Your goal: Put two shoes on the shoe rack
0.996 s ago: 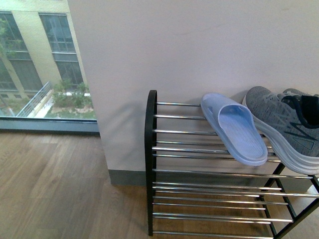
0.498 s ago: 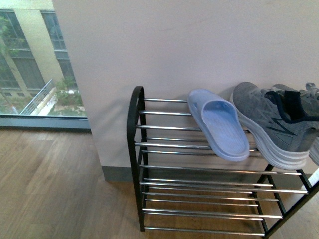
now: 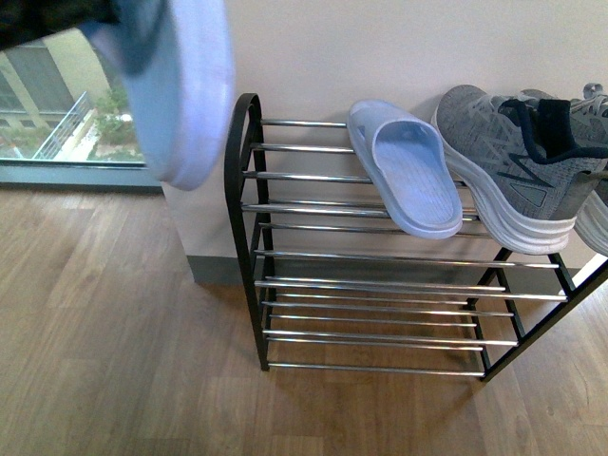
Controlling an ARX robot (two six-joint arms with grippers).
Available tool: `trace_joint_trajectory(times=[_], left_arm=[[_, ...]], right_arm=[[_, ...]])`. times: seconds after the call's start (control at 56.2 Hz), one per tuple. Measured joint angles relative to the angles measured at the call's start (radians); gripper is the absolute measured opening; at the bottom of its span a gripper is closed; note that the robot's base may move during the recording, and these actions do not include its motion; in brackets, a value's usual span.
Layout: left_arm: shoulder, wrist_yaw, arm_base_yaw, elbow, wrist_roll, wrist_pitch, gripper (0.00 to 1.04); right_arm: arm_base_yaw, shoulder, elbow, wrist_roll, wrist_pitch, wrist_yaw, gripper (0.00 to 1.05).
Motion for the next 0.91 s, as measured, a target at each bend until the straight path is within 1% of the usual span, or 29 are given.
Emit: trace_joint_trajectory(times=[0.214, 0.445, 0.552, 0.712, 0.907], left_arm=[[0.261, 0.041, 0.002, 0.216, 0.051, -0.132, 0.02], [0.435, 0.055, 0.006, 0.420, 0.142, -0.230, 0.02], [0.507, 0.080, 0.006, 0.513, 0.183, -0.272, 0.02], [0.665, 0.054, -0.010, 0.679, 0.269, -0.352, 0.02], [0.807, 0.027, -0.043, 0.827, 0.320, -0.418, 0.02]], right_arm=[[0.000, 0.000, 0.000, 0.000, 0.000, 0.000, 0.95], [0.000, 0.000, 0.000, 0.000, 0.000, 0.000, 0.95], [0.000, 0.000, 0.000, 0.000, 0.000, 0.000, 0.95], [0.000, 0.000, 0.000, 0.000, 0.000, 0.000, 0.95], [0.000, 0.000, 0.000, 0.000, 0.000, 0.000, 0.95]])
